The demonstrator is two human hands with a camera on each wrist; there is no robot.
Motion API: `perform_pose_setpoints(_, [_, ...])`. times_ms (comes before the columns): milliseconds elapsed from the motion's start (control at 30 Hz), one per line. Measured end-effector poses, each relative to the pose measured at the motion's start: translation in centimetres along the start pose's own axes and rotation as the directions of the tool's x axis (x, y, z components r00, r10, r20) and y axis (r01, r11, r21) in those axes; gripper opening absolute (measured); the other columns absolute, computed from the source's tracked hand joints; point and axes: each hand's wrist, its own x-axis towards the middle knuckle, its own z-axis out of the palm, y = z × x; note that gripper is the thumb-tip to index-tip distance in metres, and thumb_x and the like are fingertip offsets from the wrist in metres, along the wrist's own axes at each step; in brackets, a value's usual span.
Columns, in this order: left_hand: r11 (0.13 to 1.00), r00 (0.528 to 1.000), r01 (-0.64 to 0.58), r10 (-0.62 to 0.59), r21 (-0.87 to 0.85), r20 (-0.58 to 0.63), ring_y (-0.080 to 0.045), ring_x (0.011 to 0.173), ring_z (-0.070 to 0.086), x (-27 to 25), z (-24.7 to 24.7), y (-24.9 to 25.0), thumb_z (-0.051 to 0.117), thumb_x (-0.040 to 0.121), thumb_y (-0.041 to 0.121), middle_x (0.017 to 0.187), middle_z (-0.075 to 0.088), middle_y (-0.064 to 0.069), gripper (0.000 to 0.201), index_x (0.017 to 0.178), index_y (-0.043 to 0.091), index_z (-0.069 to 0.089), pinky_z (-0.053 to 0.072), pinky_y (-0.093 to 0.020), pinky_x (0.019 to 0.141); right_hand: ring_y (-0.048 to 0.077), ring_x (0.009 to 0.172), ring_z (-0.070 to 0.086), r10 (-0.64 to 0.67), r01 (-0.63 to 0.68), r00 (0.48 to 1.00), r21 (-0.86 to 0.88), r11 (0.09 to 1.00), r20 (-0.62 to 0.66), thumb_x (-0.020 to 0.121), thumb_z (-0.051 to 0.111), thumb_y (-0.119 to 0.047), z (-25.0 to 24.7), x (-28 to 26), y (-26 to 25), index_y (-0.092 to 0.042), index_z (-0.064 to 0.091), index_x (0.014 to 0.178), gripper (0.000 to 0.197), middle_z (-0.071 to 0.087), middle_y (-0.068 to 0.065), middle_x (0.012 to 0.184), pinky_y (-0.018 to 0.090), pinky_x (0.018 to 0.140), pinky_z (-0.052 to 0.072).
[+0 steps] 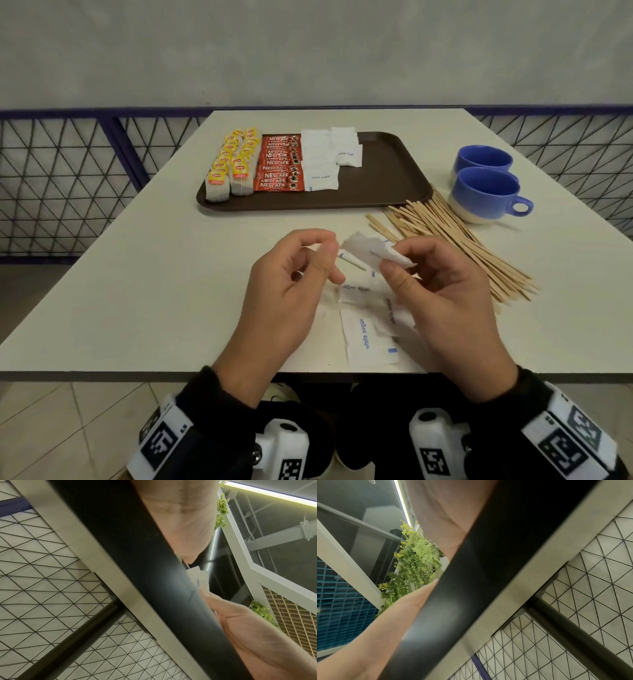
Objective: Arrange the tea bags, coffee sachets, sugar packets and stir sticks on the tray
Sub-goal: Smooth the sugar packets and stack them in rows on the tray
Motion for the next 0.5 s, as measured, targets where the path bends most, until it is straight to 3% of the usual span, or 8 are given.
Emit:
perform_pose_setpoints(67, [0.998,1.000,0.005,-0.007,-0.069,-0.017,-0.001,0.075,0.064,-0.1,-0.2,0.4,0.044,0.092,0.050,0.076,0.074,0.004,0.041,0.115,0.025,0.067,0.048,-0.011,0.071,0.019,0.089,0.064,-0.056,0.056,0.998,-0.014,0.998,0.018,0.087,0.072,0.007,-0.2,0.0,0.3,-0.016,0.071,0.091,0.024,0.068,0.004,0.097,0.024,0.068,0.051])
perform_pose_setpoints(133, [0.995,1.000,0.026,-0.025,-0.091,0.015,-0.001,0.075,0.063,-0.2,-0.2,0.7,0.043,0.090,0.052,0.077,0.073,0.000,0.048,0.120,0.023,0.067,0.047,-0.010,0.068,0.023,0.100,0.065,-0.079,0.081,0.995,-0.036,0.996,0.064,0.085,0.074,0.008,-0.2,-0.1,0.5,-0.018,0.072,0.088,0.026,0.067,0.003,0.103,0.026,0.076,0.052])
perform_pose_setpoints(200, [0.996,0.997,0.060,-0.057,-0.059,0.056,-0.011,0.077,0.065,-0.2,-0.1,0.5,0.052,0.088,0.053,0.078,0.071,-0.006,0.042,0.122,0.031,0.065,0.051,-0.018,0.067,0.023,0.105,0.065,-0.060,0.063,0.995,-0.033,0.997,0.081,0.081,0.075,0.002,-0.2,-0.1,0.6,-0.023,0.074,0.084,0.025,0.068,0.000,0.106,0.025,0.083,0.051])
perform_pose_setpoints(300, [0.995,0.993,0.099,-0.097,-0.024,0.073,-0.031,0.083,0.064,-0.1,0.1,0.0,0.073,0.090,0.032,0.078,0.072,-0.005,0.036,0.123,0.039,0.062,0.056,-0.040,0.075,0.022,0.108,0.065,-0.038,0.040,0.996,-0.031,0.999,0.077,0.074,0.071,0.000,-0.1,-0.2,0.6,-0.026,0.073,0.081,0.026,0.068,-0.002,0.107,0.029,0.087,0.052])
perform_pose_setpoints(367, [0.995,0.993,0.095,-0.093,-0.033,0.070,-0.032,0.083,0.063,-0.1,0.1,-0.2,0.075,0.089,0.023,0.080,0.072,-0.004,0.040,0.123,0.039,0.062,0.055,-0.045,0.077,0.021,0.108,0.066,-0.014,0.014,0.995,0.001,1.000,0.098,0.072,0.067,0.005,-0.2,-0.4,0.1,-0.020,0.071,0.090,0.030,0.068,-0.001,0.110,0.026,0.081,0.053])
perform_pose_setpoints(433, [0.996,0.994,0.090,-0.088,-0.026,0.064,-0.027,0.083,0.064,-0.1,0.0,-0.1,0.076,0.088,0.022,0.082,0.072,-0.004,0.041,0.122,0.039,0.062,0.054,-0.042,0.078,0.014,0.103,0.068,0.044,-0.053,0.993,0.076,0.996,0.110,0.073,0.064,0.006,-0.2,-0.4,-0.5,-0.014,0.066,0.107,0.039,0.069,-0.005,0.111,0.023,0.072,0.054])
perform_pose_setpoints(500, [0.996,0.993,0.088,-0.089,0.008,0.073,-0.020,0.081,0.065,0.0,0.0,-0.1,0.076,0.088,0.023,0.082,0.072,0.002,0.042,0.123,0.039,0.061,0.054,-0.037,0.078,0.008,0.092,0.067,0.098,-0.106,0.992,0.096,0.990,0.082,0.078,0.073,0.004,-0.1,-0.3,-0.7,-0.014,0.063,0.117,0.044,0.068,-0.005,0.111,0.023,0.070,0.055])
